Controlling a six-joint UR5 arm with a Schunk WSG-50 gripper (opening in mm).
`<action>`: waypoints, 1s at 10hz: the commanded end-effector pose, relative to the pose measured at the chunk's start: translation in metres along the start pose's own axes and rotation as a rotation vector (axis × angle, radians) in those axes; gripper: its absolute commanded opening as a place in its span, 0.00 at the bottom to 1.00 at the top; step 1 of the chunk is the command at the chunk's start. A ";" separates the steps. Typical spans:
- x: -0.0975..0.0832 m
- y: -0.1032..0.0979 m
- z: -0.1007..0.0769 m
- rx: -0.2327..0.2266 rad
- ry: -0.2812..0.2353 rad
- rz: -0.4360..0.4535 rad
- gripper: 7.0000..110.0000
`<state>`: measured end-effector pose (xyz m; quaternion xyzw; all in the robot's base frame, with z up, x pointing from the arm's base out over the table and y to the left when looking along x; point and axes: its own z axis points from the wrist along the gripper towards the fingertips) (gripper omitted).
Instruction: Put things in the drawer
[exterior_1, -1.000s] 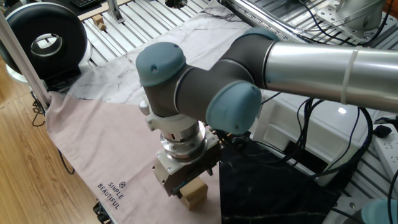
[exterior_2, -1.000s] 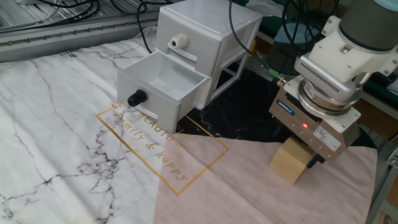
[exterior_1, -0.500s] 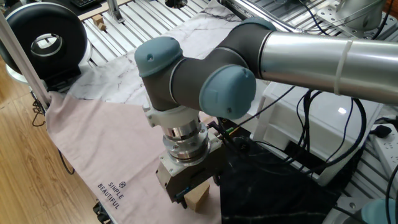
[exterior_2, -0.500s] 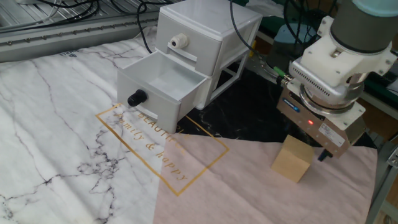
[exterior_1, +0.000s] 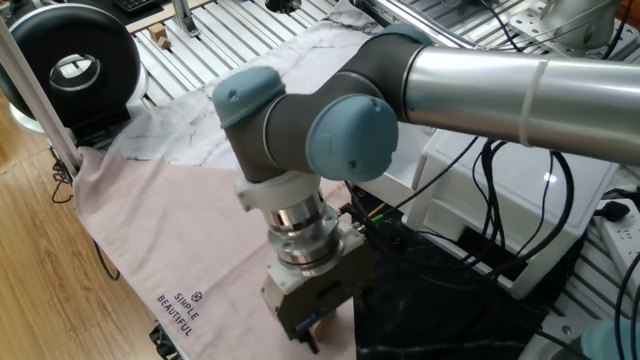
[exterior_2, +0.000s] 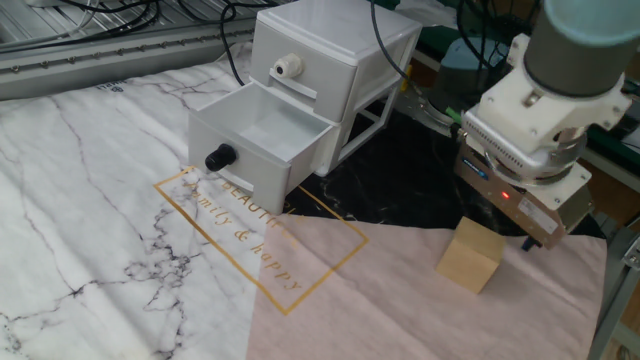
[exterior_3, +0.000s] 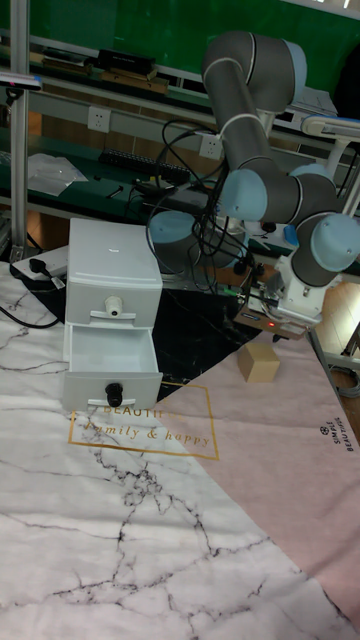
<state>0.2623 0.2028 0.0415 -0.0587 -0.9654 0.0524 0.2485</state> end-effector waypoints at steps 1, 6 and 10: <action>0.011 -0.017 0.012 0.097 0.032 -0.002 0.00; -0.018 -0.026 0.009 0.107 -0.091 -0.044 0.00; -0.027 -0.016 -0.032 -0.015 -0.123 -0.117 0.00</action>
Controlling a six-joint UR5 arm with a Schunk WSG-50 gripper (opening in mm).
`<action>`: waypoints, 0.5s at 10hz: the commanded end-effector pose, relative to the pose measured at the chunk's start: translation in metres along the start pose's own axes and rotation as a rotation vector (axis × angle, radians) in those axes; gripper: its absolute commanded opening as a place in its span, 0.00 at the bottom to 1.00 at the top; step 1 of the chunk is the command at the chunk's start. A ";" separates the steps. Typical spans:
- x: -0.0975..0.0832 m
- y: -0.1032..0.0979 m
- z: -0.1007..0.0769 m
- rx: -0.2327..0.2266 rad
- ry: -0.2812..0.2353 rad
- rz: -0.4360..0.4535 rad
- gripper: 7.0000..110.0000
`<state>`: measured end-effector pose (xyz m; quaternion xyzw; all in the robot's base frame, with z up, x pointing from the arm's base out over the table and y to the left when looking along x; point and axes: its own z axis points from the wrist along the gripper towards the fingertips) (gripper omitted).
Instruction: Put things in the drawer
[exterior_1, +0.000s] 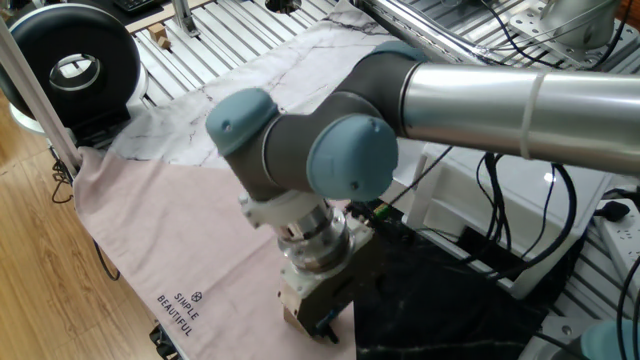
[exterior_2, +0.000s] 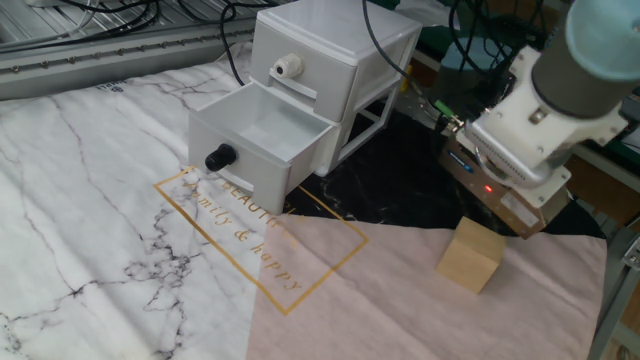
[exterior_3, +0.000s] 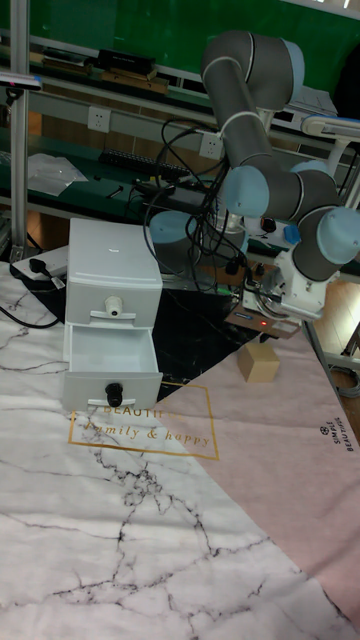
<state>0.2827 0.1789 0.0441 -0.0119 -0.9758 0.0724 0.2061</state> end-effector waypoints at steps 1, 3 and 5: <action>-0.016 0.005 -0.020 -0.077 -0.045 -0.036 0.00; -0.032 0.014 -0.019 -0.106 -0.075 -0.033 0.00; -0.056 0.016 -0.023 -0.112 -0.131 -0.048 0.00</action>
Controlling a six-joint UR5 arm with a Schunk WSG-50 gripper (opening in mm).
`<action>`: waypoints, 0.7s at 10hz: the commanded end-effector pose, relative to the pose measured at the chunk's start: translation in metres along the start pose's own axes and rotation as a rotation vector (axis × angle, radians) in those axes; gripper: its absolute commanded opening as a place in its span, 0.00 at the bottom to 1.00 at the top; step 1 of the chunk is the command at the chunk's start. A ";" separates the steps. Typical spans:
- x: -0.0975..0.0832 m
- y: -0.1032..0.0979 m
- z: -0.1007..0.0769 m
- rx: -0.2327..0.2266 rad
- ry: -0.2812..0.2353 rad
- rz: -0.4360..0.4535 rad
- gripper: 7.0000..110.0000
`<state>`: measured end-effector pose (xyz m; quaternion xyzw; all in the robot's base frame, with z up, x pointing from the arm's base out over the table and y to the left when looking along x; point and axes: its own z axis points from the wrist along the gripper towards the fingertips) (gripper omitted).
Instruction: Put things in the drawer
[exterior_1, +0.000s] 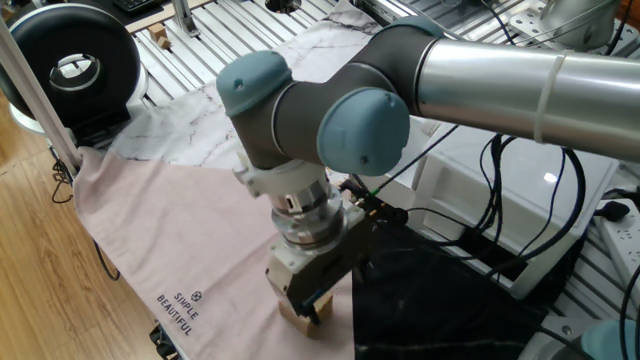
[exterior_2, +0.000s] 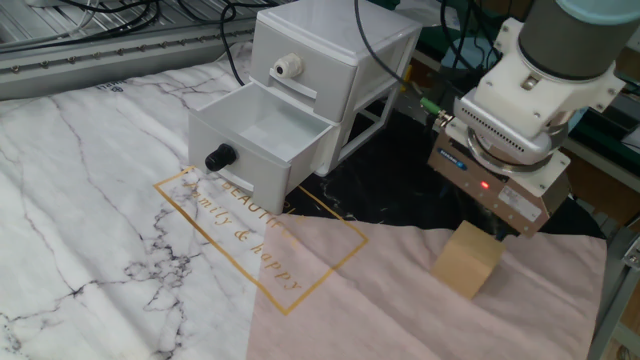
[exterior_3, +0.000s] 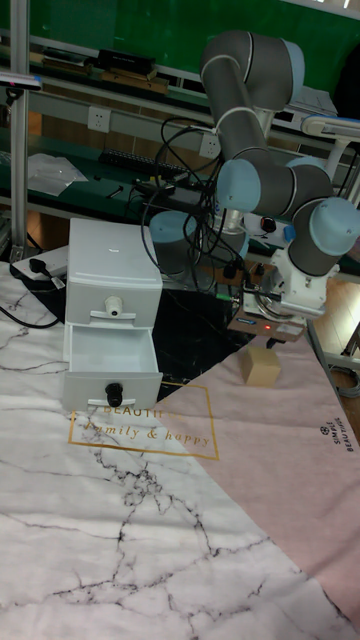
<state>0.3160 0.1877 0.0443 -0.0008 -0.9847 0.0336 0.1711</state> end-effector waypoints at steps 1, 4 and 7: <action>-0.046 0.010 -0.010 -0.036 -0.103 -0.016 0.00; -0.136 -0.026 -0.069 0.119 -0.380 -0.131 0.00; -0.140 -0.004 -0.078 0.035 -0.448 -0.141 0.00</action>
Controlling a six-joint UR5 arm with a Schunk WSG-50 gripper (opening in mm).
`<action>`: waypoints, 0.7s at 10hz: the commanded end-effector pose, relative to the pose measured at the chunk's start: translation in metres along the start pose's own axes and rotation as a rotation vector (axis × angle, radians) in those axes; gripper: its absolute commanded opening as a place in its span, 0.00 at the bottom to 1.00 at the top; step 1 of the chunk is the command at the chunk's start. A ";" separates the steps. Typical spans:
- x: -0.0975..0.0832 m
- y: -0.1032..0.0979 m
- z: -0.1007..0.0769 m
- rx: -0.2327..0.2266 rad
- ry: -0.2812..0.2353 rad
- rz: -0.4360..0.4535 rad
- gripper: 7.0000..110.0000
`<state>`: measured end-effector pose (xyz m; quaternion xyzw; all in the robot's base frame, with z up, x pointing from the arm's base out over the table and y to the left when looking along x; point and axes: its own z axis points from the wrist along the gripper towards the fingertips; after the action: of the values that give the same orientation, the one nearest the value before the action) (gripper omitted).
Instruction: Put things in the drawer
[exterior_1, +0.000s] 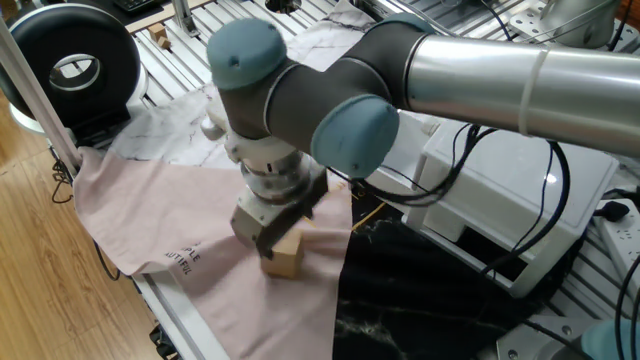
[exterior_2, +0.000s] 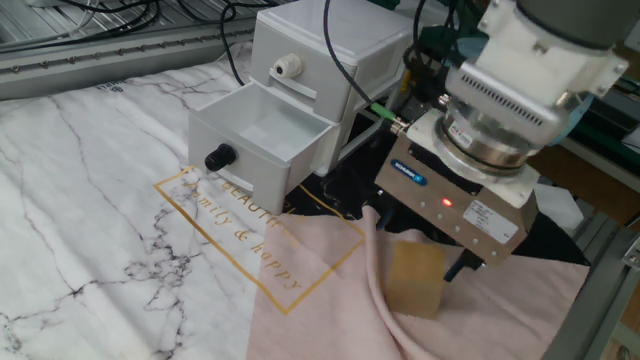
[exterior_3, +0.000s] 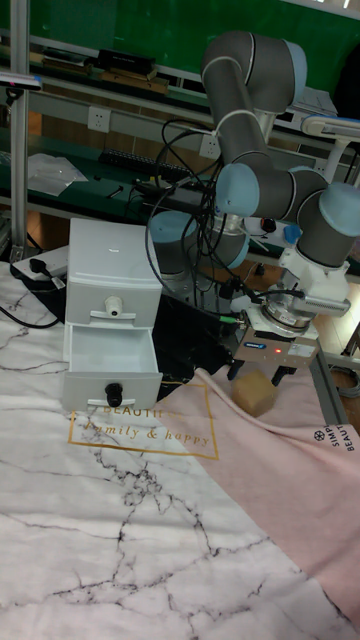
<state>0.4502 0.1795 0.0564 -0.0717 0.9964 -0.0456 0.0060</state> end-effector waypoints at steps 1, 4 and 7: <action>-0.021 -0.007 -0.014 0.049 -0.079 -0.018 0.00; -0.047 -0.067 -0.020 0.291 -0.139 -0.156 0.00; 0.002 0.029 -0.015 -0.118 0.012 -0.051 0.00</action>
<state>0.4719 0.1654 0.0675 -0.1141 0.9891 -0.0852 0.0372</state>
